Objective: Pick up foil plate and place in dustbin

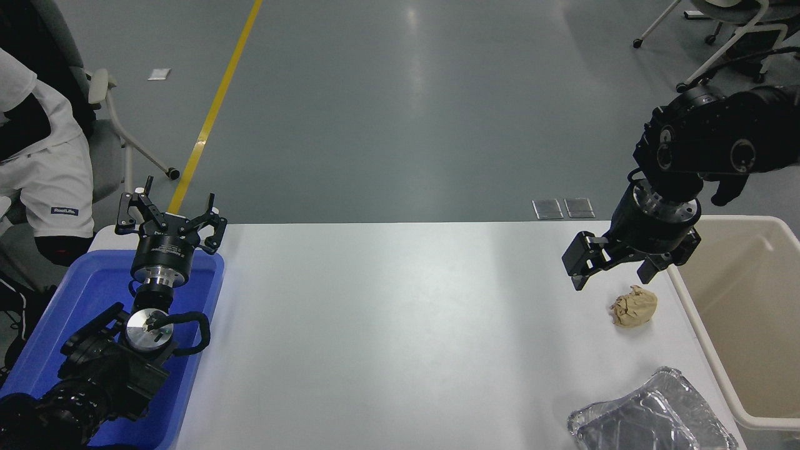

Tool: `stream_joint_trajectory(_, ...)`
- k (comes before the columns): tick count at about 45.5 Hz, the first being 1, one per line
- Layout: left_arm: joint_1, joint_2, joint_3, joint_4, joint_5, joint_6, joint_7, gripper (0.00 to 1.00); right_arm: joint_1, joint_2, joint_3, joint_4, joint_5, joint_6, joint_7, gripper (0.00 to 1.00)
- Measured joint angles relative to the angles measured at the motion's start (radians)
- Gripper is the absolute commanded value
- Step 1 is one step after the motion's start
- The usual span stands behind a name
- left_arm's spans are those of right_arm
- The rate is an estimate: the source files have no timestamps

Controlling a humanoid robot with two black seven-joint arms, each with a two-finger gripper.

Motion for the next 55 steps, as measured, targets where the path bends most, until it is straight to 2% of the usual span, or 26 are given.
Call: stream_joint_trajectory(55,-0.002,0.000,0.001,0.000,-0.001,0.000,0.000,0.99,0.010,0.001,0.001,0.000,0.000,0.000,0.000,1.00)
